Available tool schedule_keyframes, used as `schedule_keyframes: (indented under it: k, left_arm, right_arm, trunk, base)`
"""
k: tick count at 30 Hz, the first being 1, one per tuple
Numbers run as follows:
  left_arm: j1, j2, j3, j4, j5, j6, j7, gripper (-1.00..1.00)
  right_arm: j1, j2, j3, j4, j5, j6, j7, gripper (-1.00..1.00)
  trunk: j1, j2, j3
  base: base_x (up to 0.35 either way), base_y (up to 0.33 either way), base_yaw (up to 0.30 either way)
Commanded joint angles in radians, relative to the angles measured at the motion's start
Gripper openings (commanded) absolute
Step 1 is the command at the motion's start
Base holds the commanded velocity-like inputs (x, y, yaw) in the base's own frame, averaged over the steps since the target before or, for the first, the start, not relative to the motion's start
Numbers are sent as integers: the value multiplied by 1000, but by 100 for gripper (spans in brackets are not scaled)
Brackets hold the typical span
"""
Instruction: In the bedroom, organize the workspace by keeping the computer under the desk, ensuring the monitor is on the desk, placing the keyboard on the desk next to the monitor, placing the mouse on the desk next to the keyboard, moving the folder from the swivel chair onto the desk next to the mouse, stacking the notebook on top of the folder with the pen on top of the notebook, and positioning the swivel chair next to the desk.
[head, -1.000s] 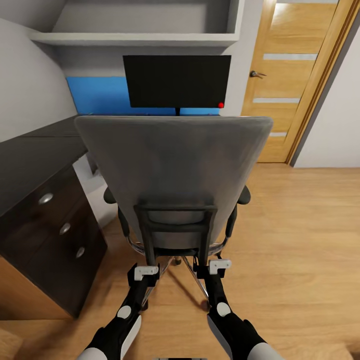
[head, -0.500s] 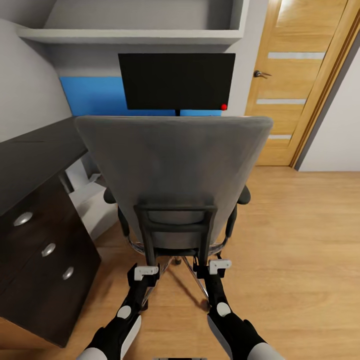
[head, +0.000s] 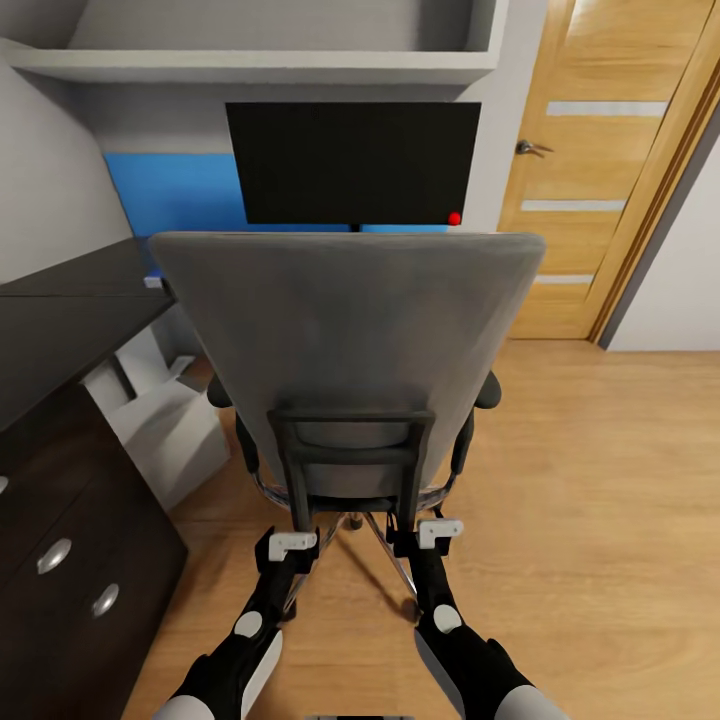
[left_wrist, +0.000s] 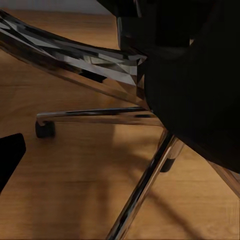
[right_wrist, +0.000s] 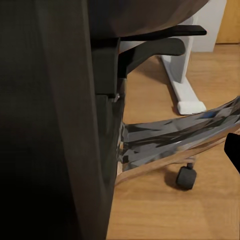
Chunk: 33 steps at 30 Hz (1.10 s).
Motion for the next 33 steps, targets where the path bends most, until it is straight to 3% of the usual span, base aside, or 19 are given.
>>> schedule_keyframes:
  k: [1, 33]
  left_arm:
    - [-1, 1, 6, 0, 11, -4, 15, 100]
    - [-1, 1, 6, 21, 11, -27, 15, 100]
  right_arm:
    - [-2, -2, 1, 0, -23, -11, -12, 100]
    - [-2, -3, 1, 0, -23, -11, -12, 100]
  trunk:
    - [0, 0, -1]
    - [0, 0, -1]
  base:
    - [289, 0, 0]
    - [297, 0, 0]
